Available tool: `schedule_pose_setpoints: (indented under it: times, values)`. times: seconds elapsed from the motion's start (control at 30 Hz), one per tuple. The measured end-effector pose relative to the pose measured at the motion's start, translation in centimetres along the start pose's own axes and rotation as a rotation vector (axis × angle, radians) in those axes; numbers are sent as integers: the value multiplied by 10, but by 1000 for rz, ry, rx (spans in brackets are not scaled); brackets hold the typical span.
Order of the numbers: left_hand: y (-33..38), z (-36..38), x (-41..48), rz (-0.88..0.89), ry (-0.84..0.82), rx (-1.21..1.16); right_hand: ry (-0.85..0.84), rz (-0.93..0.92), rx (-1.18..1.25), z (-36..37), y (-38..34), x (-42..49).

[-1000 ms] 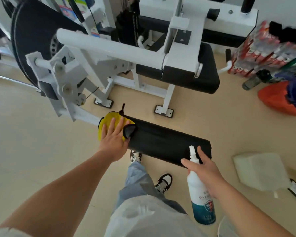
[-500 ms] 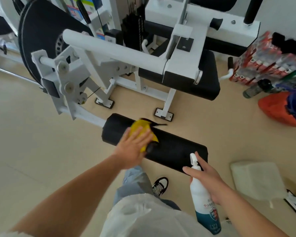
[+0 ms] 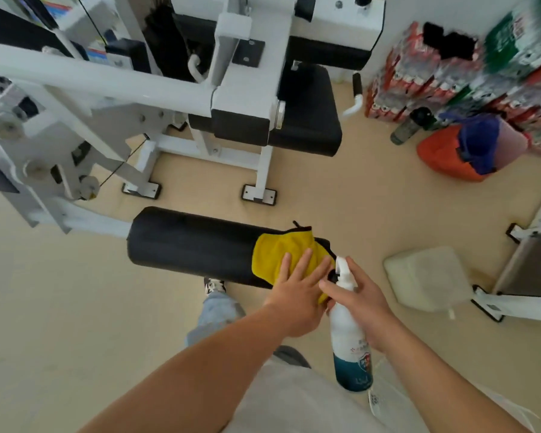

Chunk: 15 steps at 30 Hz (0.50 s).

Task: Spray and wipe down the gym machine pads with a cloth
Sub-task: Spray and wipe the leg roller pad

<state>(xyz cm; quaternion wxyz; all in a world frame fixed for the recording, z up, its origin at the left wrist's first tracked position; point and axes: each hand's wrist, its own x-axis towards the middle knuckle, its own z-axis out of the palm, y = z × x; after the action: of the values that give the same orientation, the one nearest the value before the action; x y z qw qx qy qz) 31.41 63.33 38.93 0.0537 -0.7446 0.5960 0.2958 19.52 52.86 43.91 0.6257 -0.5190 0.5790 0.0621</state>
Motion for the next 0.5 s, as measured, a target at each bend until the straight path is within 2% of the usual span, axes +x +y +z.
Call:
schedule_pose_setpoints:
  times: [0.1, 0.2, 0.33, 0.5]
  values:
    - [-17, 8, -2, 150, 51, 114, -10, 26, -4, -7, 3, -2]
    - [-72, 14, -20, 155, 128, 185, -20, 22, -34, -3, 0, -2]
    - [-164, 7, -67, -119, 197, 164, -65, 18, -36, 10, -12, -2]
    - [-248, -24, -88, -623, 196, 23, -112, -8, -53, 24, -19, 5]
